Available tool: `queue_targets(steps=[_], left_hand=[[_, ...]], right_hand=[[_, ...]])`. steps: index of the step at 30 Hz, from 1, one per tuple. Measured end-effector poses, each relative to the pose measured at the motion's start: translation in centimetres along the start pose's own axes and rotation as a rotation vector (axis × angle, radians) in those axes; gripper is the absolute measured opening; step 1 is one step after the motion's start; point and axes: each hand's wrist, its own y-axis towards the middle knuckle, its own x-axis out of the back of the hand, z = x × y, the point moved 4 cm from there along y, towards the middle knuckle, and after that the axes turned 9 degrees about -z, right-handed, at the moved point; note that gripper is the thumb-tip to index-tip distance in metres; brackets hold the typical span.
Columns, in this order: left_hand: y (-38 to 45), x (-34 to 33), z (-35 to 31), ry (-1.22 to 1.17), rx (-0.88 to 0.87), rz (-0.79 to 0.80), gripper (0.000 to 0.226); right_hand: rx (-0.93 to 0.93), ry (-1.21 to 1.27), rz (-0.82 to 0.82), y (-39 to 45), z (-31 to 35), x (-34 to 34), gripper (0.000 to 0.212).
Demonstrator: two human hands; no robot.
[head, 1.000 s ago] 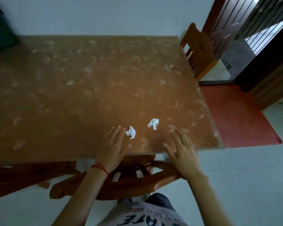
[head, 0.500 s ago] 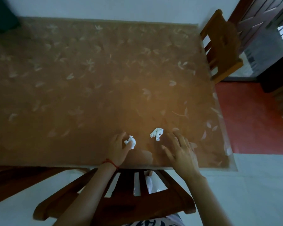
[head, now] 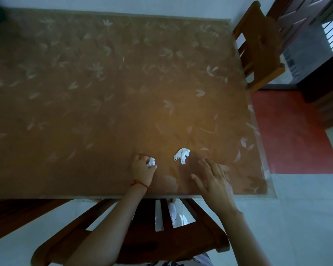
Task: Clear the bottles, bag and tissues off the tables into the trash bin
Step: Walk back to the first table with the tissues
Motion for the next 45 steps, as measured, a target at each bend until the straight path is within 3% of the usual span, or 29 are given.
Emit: queue_targets(steps=[6, 13, 16, 19, 24, 31, 35, 41, 45], left_hand=[[0.4, 0.5, 0.8, -0.237, 0.100, 0.027, 0.010], [0.0, 2.0, 1.1, -0.542, 0.191, 0.097, 0.028], [-0.1, 2.4, 1.8, -0.624, 0.310, 0.074, 0.019], [-0.4, 3.0, 2.1, -0.678, 0.355, 0.074, 0.011], [-0.5, 3.6, 2.8, -0.698, 0.376, 0.058, 0.011], [-0.8, 4.0, 3.8, -0.677, 0.343, 0.047, 0.014], [-0.9, 4.0, 3.9, -0.673, 0.329, 0.055, 0.018], [-0.5, 4.7, 4.4, -0.649, 0.257, 0.100, 0.021], [-0.4, 6.0, 4.8, -0.652, 0.238, 0.091, 0.026]], right_hand=[[-0.053, 0.111, 0.051, 1.0, -0.1, -0.7, 0.058], [-0.393, 0.407, 0.142, 4.1, -0.4, -4.2, 0.036], [-0.516, 0.430, 0.164, 5.2, 0.0, -5.8, 0.031], [-0.532, 0.329, 0.172, 6.0, 0.8, -6.8, 0.034], [-0.510, 0.149, 0.179, 6.8, 2.1, -8.0, 0.057], [-0.440, 0.113, 0.181, 7.0, 2.7, -8.4, 0.036], [-0.451, 0.307, 0.158, 6.7, 2.6, -8.4, 0.033], [-0.574, 0.684, 0.146, 6.4, 3.9, -7.0, 0.005], [-0.578, 0.910, 0.178, 6.0, 5.5, -5.8, 0.009]])
